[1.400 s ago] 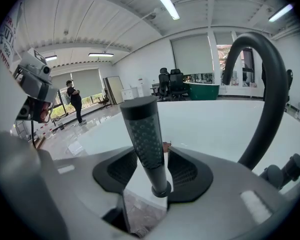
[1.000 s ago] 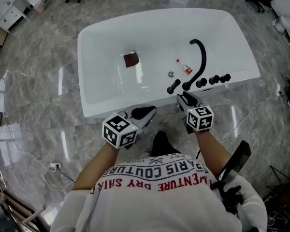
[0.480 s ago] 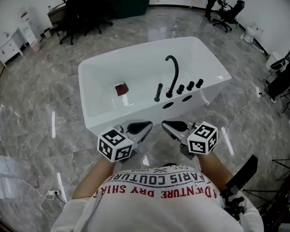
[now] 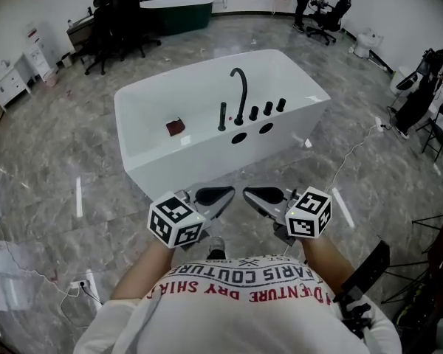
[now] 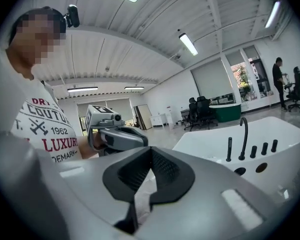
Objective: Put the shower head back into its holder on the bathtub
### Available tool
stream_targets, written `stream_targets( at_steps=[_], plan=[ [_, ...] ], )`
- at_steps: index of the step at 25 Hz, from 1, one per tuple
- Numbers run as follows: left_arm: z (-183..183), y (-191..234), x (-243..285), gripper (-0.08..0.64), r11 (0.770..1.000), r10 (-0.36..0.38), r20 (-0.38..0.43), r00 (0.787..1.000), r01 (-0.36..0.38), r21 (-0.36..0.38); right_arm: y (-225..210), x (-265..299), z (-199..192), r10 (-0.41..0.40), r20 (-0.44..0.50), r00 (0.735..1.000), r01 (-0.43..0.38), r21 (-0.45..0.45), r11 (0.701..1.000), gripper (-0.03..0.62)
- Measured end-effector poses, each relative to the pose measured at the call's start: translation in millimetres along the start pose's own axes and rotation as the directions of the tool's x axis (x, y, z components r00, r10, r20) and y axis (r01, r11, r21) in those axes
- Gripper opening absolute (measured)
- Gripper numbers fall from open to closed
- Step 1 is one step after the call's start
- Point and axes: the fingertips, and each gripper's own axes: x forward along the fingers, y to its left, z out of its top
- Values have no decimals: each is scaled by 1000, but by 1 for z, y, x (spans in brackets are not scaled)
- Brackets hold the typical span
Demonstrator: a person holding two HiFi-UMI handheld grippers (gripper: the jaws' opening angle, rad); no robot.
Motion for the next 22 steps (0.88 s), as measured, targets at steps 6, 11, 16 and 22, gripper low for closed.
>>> stream_targets(
  at_steps=[6,11,16,22],
  plan=[
    [-35,-119,-12,2,1000,-19,-11,1000,19,0,79,-87,-46,-46,42,998,45,32,998,3],
    [-43,-185,-32,2,1000,-13,-3,1000,13,21,135,-126,-57,-32,55,998,31,24,999,3],
    [-43,-221,-42,2,1000,-7,19,1000,7,19,168,-144,-57,-14,76,997,14,-5,1000,3],
    [-52,-241,-52,2,1000,6,12,1000,-6,24,188,-151,-65,-3,78,997,3,-1,1000,3]
  ],
)
